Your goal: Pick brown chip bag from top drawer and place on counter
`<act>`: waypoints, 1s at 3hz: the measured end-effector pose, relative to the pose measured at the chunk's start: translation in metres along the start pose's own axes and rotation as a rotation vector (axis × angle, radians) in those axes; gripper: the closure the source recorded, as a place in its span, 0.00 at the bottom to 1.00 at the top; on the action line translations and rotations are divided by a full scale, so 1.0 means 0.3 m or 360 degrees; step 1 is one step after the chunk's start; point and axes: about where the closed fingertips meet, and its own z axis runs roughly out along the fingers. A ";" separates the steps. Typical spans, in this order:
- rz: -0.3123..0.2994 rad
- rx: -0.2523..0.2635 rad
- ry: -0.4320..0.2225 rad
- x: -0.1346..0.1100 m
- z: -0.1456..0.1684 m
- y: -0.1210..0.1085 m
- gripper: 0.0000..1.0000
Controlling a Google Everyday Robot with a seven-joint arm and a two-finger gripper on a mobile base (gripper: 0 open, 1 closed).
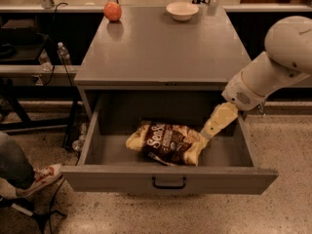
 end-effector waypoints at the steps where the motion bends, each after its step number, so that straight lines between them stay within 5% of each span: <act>1: 0.0023 -0.0074 0.0027 -0.046 0.144 -0.007 0.00; 3: 0.0024 -0.0164 0.0071 -0.106 0.382 0.052 0.00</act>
Offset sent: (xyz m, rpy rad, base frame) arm 0.0378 0.0805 -0.0921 0.0141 0.1311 0.0360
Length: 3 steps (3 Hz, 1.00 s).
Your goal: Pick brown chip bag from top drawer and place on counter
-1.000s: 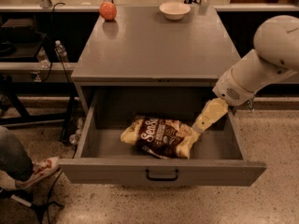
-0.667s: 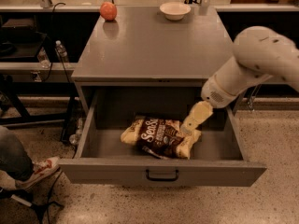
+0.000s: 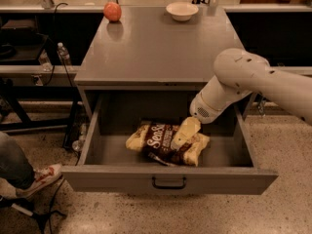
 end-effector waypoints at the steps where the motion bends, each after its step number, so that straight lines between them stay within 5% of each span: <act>1: -0.0019 0.0026 -0.0043 -0.032 0.097 0.026 0.00; 3: -0.0139 0.0055 -0.0157 -0.117 0.199 0.048 0.00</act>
Offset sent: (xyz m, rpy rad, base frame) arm 0.0087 0.0519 -0.0431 0.0611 -0.1054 0.0160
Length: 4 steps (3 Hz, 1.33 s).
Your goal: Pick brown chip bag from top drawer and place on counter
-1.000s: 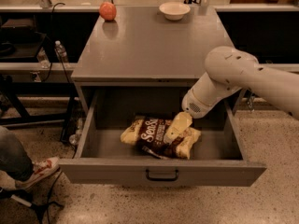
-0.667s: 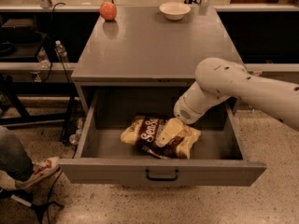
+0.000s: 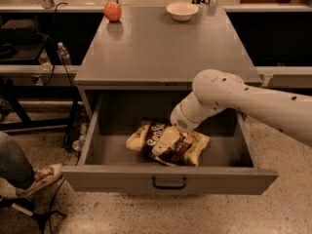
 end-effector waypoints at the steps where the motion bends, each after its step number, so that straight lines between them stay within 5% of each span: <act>1: -0.0025 -0.0016 -0.0020 -0.015 0.040 -0.002 0.00; 2: 0.0004 -0.0021 -0.0026 -0.006 0.072 -0.024 0.00; 3: 0.0059 -0.0030 -0.0016 0.018 0.104 -0.049 0.13; 4: 0.0108 -0.0054 0.0004 0.044 0.140 -0.062 0.38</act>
Offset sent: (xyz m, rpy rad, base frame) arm 0.0201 0.0044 -0.0285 0.0302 0.0115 -0.0218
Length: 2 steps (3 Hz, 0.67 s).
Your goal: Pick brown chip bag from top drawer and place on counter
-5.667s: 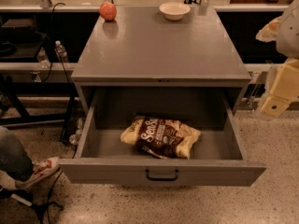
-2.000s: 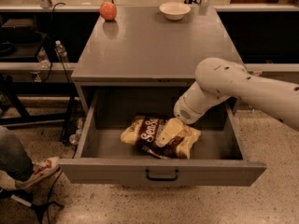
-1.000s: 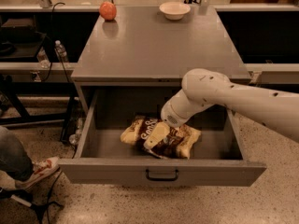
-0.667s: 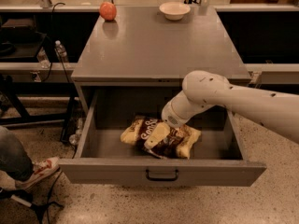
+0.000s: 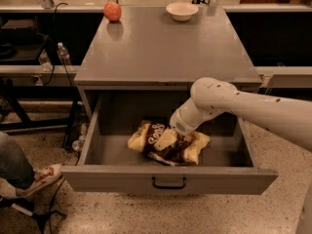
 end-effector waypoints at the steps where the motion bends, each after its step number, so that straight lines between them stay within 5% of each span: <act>1: 0.0028 0.0005 -0.0024 0.005 -0.019 -0.010 0.61; 2: 0.0081 0.0063 -0.0184 -0.002 -0.162 -0.023 0.90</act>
Offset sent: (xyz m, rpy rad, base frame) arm 0.0029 -0.0623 0.0935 0.1820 -0.1335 -0.1668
